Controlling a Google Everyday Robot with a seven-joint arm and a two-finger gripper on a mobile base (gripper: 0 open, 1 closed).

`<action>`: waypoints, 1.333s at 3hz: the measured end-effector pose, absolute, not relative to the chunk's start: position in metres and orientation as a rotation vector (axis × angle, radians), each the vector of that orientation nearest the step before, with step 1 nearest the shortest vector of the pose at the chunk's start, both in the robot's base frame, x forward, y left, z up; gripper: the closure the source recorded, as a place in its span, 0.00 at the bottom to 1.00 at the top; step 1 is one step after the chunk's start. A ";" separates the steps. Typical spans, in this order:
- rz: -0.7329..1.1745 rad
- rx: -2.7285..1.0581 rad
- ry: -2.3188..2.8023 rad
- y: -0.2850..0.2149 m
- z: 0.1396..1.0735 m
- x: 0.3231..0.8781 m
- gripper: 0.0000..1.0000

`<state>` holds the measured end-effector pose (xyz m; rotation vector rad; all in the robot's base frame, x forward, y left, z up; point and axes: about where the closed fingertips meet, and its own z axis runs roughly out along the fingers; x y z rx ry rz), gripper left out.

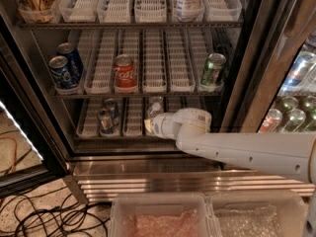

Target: Pick water bottle from bottom shelf of fridge

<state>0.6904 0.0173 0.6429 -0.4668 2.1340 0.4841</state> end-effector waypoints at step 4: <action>0.463 -0.467 2.117 0.015 0.652 0.695 1.00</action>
Offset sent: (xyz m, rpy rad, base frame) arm -0.0797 -0.0374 0.1665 -0.1098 -0.0731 -0.0281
